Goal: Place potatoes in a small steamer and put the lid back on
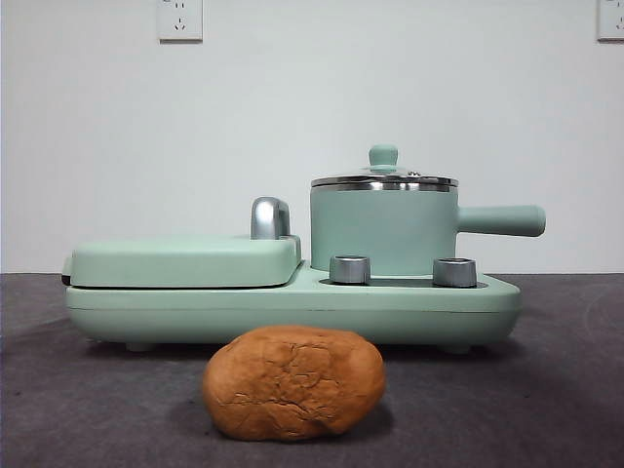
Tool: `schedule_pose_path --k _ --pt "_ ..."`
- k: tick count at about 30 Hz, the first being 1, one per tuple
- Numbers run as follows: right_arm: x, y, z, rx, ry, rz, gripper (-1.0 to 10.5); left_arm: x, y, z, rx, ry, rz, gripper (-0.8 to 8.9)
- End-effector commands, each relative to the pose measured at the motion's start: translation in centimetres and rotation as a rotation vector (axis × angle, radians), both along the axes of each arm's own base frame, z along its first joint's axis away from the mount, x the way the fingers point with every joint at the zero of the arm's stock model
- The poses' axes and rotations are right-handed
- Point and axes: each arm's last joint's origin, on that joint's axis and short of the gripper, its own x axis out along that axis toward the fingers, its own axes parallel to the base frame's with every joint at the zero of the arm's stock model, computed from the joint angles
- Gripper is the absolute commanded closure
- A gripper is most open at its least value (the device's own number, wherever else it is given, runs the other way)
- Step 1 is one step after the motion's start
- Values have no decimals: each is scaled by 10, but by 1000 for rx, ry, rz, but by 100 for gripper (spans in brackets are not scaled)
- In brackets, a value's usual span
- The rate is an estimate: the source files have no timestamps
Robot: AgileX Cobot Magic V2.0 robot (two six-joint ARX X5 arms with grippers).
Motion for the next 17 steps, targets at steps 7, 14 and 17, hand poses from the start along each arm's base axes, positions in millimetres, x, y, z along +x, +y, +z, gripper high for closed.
schedule_pose_path --k 7,14,17 --pt "-8 4 45 -233 -114 139 931 -8 0 70 263 -60 -10 808" --pt "-1 7 63 -351 40 241 931 1 -4 113 415 62 -160 808" --pt "6 9 68 -426 126 304 931 10 -6 123 445 104 -248 808"
